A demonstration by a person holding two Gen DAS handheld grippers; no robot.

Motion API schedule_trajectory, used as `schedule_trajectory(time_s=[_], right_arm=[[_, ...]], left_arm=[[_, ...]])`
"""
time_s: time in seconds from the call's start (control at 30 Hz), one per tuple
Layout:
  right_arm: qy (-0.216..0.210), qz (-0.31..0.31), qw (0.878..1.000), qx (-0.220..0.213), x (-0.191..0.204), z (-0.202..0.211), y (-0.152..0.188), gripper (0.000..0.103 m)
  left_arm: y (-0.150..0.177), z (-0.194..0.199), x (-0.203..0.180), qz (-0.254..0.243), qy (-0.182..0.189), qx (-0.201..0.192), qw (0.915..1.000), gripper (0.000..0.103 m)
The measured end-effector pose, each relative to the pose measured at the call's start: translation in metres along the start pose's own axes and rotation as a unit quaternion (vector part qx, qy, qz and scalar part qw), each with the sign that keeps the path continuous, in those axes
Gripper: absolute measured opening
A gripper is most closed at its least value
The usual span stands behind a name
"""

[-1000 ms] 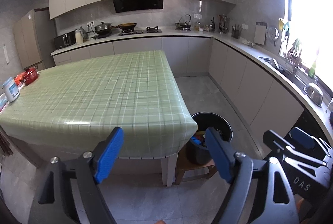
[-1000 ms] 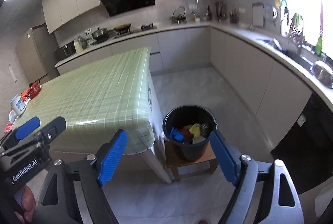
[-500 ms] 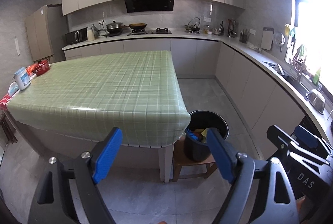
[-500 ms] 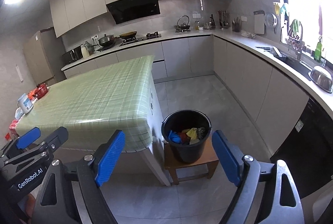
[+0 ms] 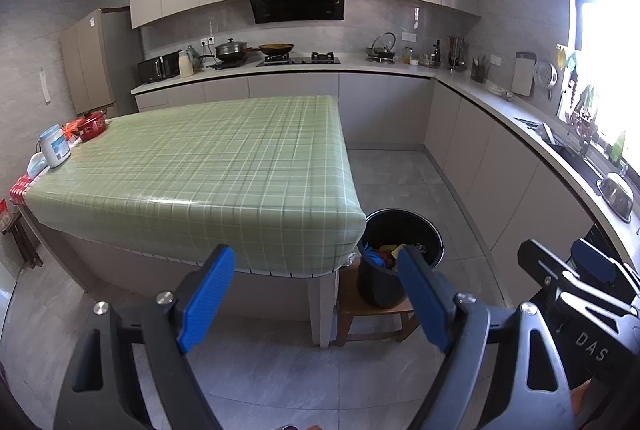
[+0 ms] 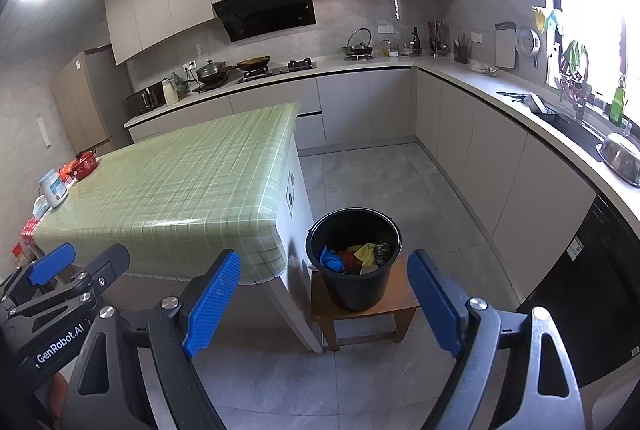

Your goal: Collect trash

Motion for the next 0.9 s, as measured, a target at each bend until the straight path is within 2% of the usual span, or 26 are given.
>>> schedule_trajectory(time_s=[0.9], right_arm=[[-0.006, 0.004, 1.000, 0.012, -0.003, -0.012, -0.004, 0.087]], left_arm=[[-0.007, -0.003, -0.002, 0.002, -0.003, 0.006, 1.0000, 0.085]])
Point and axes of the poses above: each gripper's, at about its wrist camera, not at the fingertips, and z roughly against the way its jaws point, x to its left, y to its underside, the point moved 1 cm from there along -z, roughly the way its jaws point, and after that the axes turned 9 degrees about -z, right-handed, at the moved point
